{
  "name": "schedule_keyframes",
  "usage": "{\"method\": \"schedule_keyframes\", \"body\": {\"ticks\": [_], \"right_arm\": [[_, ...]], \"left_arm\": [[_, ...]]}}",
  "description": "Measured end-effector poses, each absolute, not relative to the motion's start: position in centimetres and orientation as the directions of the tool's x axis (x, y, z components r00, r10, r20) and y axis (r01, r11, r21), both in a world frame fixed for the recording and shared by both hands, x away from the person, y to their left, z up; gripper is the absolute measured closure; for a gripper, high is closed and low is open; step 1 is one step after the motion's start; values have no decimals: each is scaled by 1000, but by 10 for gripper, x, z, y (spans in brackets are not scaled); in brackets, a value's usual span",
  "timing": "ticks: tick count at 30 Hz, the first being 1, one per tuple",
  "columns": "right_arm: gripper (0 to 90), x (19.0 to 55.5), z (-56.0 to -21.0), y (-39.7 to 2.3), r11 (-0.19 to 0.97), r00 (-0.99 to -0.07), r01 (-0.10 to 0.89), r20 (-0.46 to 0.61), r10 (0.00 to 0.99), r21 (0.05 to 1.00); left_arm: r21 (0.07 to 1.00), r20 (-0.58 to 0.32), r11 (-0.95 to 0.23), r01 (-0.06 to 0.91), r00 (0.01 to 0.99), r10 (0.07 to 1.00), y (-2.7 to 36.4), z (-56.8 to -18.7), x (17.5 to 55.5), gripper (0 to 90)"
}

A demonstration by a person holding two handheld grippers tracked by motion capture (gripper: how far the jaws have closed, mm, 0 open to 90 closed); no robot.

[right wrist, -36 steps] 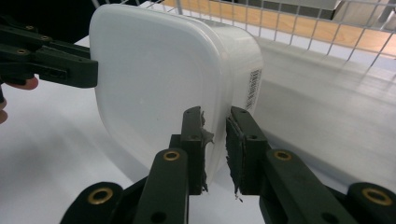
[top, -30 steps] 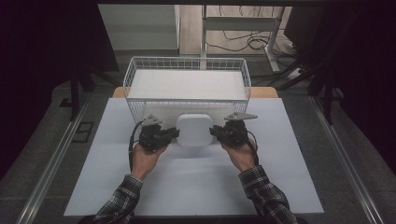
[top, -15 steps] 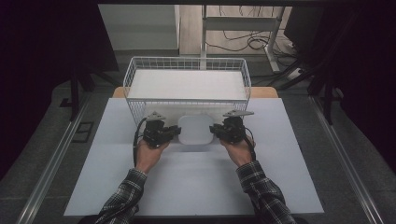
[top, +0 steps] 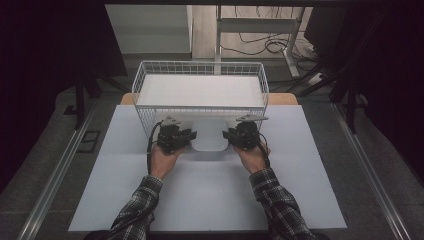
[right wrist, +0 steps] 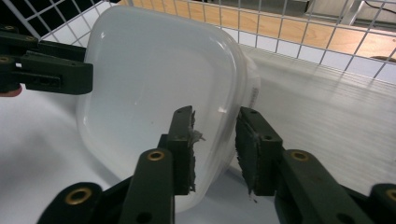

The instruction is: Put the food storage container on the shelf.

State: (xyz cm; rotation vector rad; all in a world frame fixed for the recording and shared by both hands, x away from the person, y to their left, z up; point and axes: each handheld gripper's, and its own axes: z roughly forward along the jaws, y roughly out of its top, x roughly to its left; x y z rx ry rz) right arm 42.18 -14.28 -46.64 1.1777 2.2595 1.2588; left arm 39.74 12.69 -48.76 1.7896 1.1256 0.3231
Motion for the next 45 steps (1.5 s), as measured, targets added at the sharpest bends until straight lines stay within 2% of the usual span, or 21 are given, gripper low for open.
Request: {"method": "schedule_keyframes", "body": {"ticks": [1, 3, 7, 10, 15, 20, 29, 37, 45], "right_arm": [[650, 422, -466, -143, 274, -616, 511, 124, 778, 815], [673, 424, -467, -140, 298, -613, 502, 90, 785, 812], [675, 425, -468, -133, 312, -608, 481, 54, 792, 819], [686, 423, -466, -131, 315, -615, 460, 43, 787, 830], [761, 414, -459, -133, 316, -643, 443, 52, 764, 839], [876, 400, -453, -137, 320, -678, 428, 66, 732, 845], [884, 374, -451, -141, 356, -747, 410, 85, 660, 840], [884, 360, -460, -131, 417, -779, 379, 41, 626, 826], [885, 359, -479, -122, 438, -780, 406, 56, 623, 802]], "left_arm": [[834, -251, -102, 543, 537, 805, 128, -489, 399, 678], [850, -183, -127, 511, 513, 839, 123, -490, 398, 709], [863, -136, -142, 485, 493, 859, 119, -489, 396, 713], [870, -146, -127, 477, 494, 857, 121, -488, 393, 679], [876, -166, -112, 470, 510, 844, 127, -482, 382, 584], [888, -164, -116, 445, 543, 823, 131, -475, 361, 428], [884, -167, -159, 440, 614, 771, 138, -478, 316, 175], [872, -193, -149, 467, 608, 770, 153, -498, 275, 92], [876, -131, -190, 443, 599, 790, 161, -507, 246, 48]]}}
